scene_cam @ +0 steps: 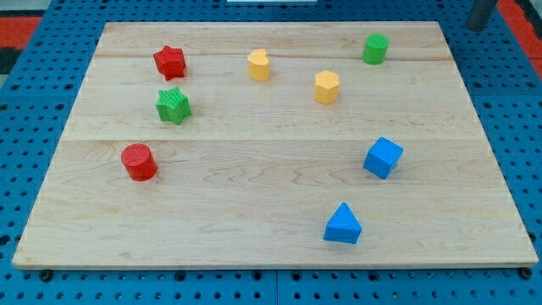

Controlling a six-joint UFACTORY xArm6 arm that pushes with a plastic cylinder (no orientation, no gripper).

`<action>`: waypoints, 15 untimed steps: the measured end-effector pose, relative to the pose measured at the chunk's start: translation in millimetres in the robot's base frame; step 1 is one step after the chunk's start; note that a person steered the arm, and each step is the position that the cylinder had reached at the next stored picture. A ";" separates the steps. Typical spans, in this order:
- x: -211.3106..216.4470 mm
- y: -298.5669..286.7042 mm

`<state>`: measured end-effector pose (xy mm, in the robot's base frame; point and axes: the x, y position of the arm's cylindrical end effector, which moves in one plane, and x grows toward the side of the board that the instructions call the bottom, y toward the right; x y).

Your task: Slightly push the green circle towards the yellow hexagon

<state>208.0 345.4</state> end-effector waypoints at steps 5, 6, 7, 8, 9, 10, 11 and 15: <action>105.4 -43.0; 96.6 -47.7; 81.2 -66.1; 78.7 -95.7; 78.7 -115.9; 80.7 -148.5; 76.3 -148.7; 41.7 -135.1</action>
<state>249.7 210.3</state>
